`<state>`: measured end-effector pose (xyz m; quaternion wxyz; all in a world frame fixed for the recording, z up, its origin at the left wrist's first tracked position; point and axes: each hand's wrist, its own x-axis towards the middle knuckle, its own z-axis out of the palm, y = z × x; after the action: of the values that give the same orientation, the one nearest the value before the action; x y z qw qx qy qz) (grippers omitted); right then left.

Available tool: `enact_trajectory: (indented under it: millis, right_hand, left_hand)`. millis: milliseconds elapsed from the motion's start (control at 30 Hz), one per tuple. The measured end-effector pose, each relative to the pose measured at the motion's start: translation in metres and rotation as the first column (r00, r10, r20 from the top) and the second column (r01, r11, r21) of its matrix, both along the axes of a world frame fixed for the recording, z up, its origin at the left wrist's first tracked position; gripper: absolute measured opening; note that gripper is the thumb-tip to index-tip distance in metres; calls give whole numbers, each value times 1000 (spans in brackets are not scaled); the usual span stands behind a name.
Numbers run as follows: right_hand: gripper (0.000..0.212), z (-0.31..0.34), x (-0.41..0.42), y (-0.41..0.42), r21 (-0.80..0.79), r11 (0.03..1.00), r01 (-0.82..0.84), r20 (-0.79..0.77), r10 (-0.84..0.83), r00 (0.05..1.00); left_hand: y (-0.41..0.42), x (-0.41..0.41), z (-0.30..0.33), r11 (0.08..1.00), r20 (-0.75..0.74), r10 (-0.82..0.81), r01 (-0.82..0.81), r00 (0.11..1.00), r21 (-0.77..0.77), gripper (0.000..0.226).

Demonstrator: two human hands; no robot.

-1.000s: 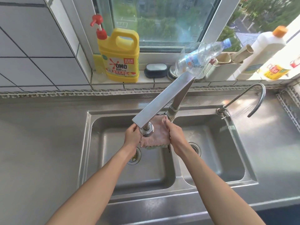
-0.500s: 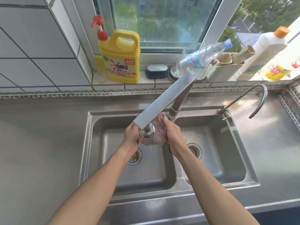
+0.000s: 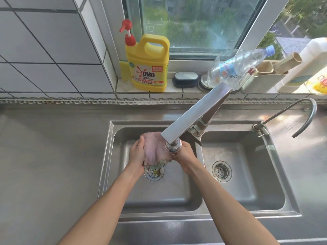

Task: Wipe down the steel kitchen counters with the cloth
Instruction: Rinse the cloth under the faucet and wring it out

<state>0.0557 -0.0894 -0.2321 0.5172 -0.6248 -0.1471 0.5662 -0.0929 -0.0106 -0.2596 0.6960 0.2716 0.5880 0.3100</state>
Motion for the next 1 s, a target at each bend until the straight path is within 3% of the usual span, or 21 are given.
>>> enact_trajectory:
  millis: [167, 367, 467, 533, 633, 733, 867, 933, 1000]
  right_hand:
    - [3, -14, -6, 4, -63, 994, 88, 111, -81, 990]
    - [12, -24, -31, 5, -61, 990, 130, 426, -92, 900]
    - [34, -25, -40, 1, -189, 973, 135, 614, 10, 790]
    - [29, -22, -33, 2, -211, 972, 106, 721, 81, 688]
    - [26, -19, -14, 9, -215, 975, 54, 743, 127, 657]
    - [36, -25, -3, 15, -185, 969, 163, 666, 2, 746]
    - [32, -19, -17, 8, -108, 983, 146, 630, -46, 775]
    - [25, -16, -26, 0, -96, 989, 112, 633, -26, 773]
    - [18, -18, -31, -6, -69, 995, 76, 659, -12, 752]
  left_hand:
    - [-12, 11, 0, 996, -67, -85, 84, 994, -28, 39]
    - [-21, 48, -7, 983, -53, -102, 92, 993, -160, 32]
    - [-27, 59, -7, 960, 30, -99, 104, 995, -260, 42]
    - [-32, 66, -4, 943, 70, -88, 106, 994, -315, 33]
    - [-39, 71, -1, 953, -18, -156, 146, 988, -267, 24]
    - [-40, 69, 5, 957, -104, -247, 226, 963, -182, 29]
    - [-28, 70, 11, 974, 5, -195, 194, 981, -114, 16]
    - [-17, 72, 9, 982, 53, -132, 138, 990, -131, 25]
    - [-9, 72, 3, 980, -1, -135, 133, 991, -150, 32]
